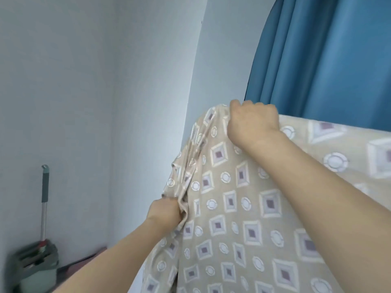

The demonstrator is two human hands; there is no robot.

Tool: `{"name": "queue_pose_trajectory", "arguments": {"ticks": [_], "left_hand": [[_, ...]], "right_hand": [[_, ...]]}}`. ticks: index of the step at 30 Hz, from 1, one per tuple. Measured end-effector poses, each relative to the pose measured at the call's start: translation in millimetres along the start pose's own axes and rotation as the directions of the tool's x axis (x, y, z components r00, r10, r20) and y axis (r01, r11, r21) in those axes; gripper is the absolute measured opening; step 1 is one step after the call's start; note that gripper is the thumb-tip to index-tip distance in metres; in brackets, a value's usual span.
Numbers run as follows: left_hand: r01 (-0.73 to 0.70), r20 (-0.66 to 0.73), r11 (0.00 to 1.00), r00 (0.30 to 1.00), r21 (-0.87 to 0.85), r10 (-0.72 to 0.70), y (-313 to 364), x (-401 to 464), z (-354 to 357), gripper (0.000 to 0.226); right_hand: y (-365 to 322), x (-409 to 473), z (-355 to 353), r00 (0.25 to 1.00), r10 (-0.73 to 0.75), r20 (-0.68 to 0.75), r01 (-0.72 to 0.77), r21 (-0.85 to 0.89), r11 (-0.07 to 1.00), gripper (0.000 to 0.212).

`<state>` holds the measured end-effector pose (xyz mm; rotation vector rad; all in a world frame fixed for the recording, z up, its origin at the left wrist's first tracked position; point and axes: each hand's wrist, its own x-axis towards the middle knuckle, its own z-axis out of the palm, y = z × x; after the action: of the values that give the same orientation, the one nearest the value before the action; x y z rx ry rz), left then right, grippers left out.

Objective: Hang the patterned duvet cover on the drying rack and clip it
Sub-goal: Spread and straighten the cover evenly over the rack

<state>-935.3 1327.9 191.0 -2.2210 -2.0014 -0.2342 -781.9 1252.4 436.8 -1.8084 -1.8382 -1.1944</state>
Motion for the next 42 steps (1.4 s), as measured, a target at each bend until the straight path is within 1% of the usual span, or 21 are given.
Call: {"name": "queue_pose_trajectory", "arguments": {"ticks": [3,5,8,10,11,12,15,17,20,22,24,26,28,30,31,33,35,37,38,40,42], "left_hand": [[-0.043,0.06,0.994,0.997,-0.097,0.049,-5.8,7.4,-24.5,0.017],[-0.043,-0.064,0.948,0.998,-0.316,0.024,-2.8,13.1,-59.7,0.013],[-0.111,-0.341,0.723,0.923,-0.682,-0.179,10.2,18.7,-116.4,0.013],[-0.229,-0.42,0.584,0.882,-0.779,-0.215,23.0,19.9,-150.3,0.025],[-0.275,-0.447,0.559,0.873,-0.782,-0.196,29.3,20.4,-162.9,0.031],[-0.309,-0.48,0.575,0.861,-0.757,-0.169,34.9,21.1,-171.6,0.035],[-0.343,-0.585,0.738,0.806,-0.582,-0.087,44.7,24.5,-176.5,0.027],[-0.358,-0.596,0.773,0.803,-0.524,-0.031,47.4,22.7,-171.0,0.028],[-0.41,-0.613,0.832,0.782,-0.375,0.109,49.3,11.4,-159.8,0.026],[-0.446,-0.576,0.842,0.789,-0.303,0.211,49.9,3.1,-148.4,0.024],[-0.447,-0.461,0.847,0.84,-0.289,0.287,50.7,-2.3,-135.0,0.022],[-0.436,-0.319,0.831,0.887,-0.344,0.334,53.2,-4.3,-121.3,0.022],[-0.404,-0.176,0.817,0.915,-0.411,0.363,57.0,-6.4,-107.6,0.019],[-0.359,-0.003,0.839,0.92,-0.409,0.393,60.5,-10.5,-92.2,0.014],[-0.356,0.075,0.851,0.907,-0.386,0.414,61.1,-11.9,-83.3,0.013],[-0.345,0.173,0.857,0.884,-0.382,0.434,57.3,-13.1,-64.8,0.019],[-0.38,0.11,0.815,0.877,-0.439,0.468,47.6,-13.8,-46.6,0.025],[-0.486,-0.134,0.791,0.871,-0.372,0.472,32.7,-16.5,-29.0,0.009],[-0.5,-0.276,0.811,0.861,-0.303,0.427,24.6,-18.6,-18.8,0.02],[-0.39,-0.462,0.881,0.855,-0.27,0.237,8.9,-26.3,4.3,0.044],[-0.155,-0.497,0.934,0.867,-0.321,-0.026,1.9,-32.4,27.3,0.049]], "right_hand": [[9.5,-1.4,-0.7,1.0,0.007,0.015,-0.007,-0.038,0.999,0.023],[10.0,-5.0,-0.1,1.0,-0.002,-0.012,0.001,-0.036,0.999,0.023],[10.2,-10.3,-1.0,0.997,-0.034,-0.068,0.032,-0.023,0.999,0.024],[11.9,-10.8,-4.3,0.996,-0.037,-0.082,0.039,0.014,0.999,0.023],[13.6,-10.8,-6.6,0.995,-0.039,-0.087,0.043,0.043,0.998,0.021],[15.7,-10.3,-8.8,0.995,-0.036,-0.098,0.045,0.082,0.996,0.018],[24.0,-11.0,-12.3,0.99,0.015,-0.143,0.019,0.234,0.972,0.01],[27.9,-12.5,-11.1,0.986,0.029,-0.161,0.023,0.315,0.949,0.011],[35.0,-16.1,-13.1,0.989,-0.042,-0.139,0.105,0.486,0.868,0.013],[39.2,-18.6,-16.0,0.987,-0.149,-0.053,0.157,0.453,0.878,0.011],[41.4,-21.3,-16.0,0.971,-0.233,0.054,0.205,0.312,0.928,0.011],[40.9,-25.1,-20.2,0.964,-0.249,0.092,0.208,0.322,0.924,0.016],[39.5,-25.9,-29.0,0.981,-0.191,0.011,0.171,0.404,0.899,0.018],[41.4,-20.7,-34.8,0.995,-0.098,-0.029,0.102,0.334,0.937,0.028],[44.0,-18.0,-37.0,0.998,-0.055,0.007,0.051,0.266,0.963,0.031],[46.1,-15.2,-37.0,0.992,0.024,0.127,-0.039,0.121,0.992,0.021],[43.3,-15.4,-30.0,0.979,0.051,0.199,-0.054,0.005,0.999,0.011],[36.4,-16.6,-19.1,0.989,0.057,0.133,-0.051,-0.048,0.998,0.005],[32.2,-17.1,-14.2,0.995,0.058,0.075,-0.054,-0.05,0.997,0.006],[26.6,-19.1,-10.5,0.998,0.054,-0.018,-0.055,-0.028,0.998,0.011],[23.5,-18.9,-8.0,0.997,0.035,-0.07,-0.037,-0.031,0.999,0.011]]}}
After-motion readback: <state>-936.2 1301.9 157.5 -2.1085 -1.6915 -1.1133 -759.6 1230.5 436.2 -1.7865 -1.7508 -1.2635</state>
